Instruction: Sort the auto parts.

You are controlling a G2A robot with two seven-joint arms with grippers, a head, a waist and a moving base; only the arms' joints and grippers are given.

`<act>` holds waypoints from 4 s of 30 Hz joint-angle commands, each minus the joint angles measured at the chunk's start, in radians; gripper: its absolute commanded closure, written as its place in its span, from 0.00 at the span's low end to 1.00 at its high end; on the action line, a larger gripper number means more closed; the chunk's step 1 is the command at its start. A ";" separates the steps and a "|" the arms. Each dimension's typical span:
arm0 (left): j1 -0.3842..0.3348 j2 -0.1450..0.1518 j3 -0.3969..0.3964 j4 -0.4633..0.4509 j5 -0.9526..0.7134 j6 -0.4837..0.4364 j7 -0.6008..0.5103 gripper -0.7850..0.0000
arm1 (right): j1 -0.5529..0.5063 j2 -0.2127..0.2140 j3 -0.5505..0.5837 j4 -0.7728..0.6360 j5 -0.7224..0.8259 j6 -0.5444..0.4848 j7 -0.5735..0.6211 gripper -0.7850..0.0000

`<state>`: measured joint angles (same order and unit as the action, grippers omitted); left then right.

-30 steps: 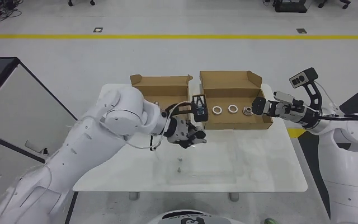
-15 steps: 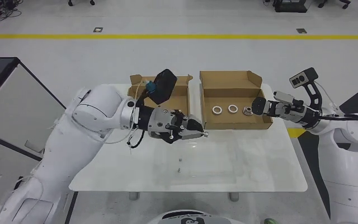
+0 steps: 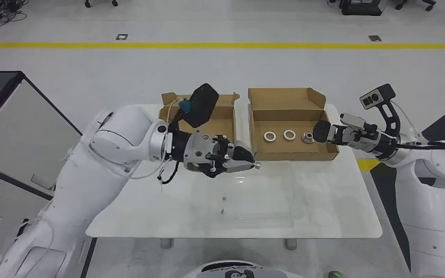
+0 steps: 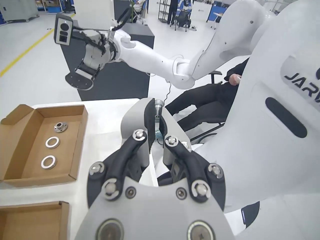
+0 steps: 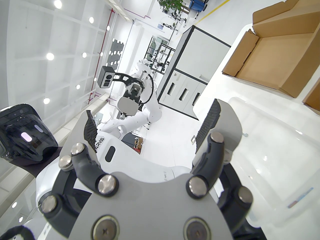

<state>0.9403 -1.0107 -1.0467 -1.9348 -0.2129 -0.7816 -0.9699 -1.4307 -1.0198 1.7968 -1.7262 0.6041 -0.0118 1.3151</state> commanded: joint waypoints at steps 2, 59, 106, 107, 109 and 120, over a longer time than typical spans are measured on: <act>-0.012 -0.006 -0.005 0.005 -0.053 -0.050 0.081 1.00 | 0.000 0.000 0.000 0.000 0.000 0.000 0.000 0.00; 0.004 -0.146 0.014 0.121 -0.722 -0.218 0.149 1.00 | 0.000 0.000 0.000 0.000 0.000 0.000 0.000 0.00; 0.012 -0.169 -0.006 0.102 -0.780 -0.158 0.089 1.00 | 0.000 0.000 0.000 0.000 0.000 0.000 0.000 0.00; 0.012 -0.169 -0.006 0.102 -0.780 -0.158 0.089 1.00 | 0.000 0.000 0.000 0.000 0.000 0.000 0.000 0.00; 0.015 -0.168 -0.013 0.100 -0.751 -0.138 0.093 1.00 | 0.000 0.000 0.000 0.000 0.000 0.000 0.000 0.00; 0.064 -0.146 -0.154 0.133 -0.350 0.062 0.125 1.00 | 0.000 0.000 0.000 0.000 0.000 0.000 0.000 0.00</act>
<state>1.0010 -1.1594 -1.1864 -1.8077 -0.6071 -0.7358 -0.8440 -1.4307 -1.0198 1.7968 -1.7262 0.6041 -0.0118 1.3151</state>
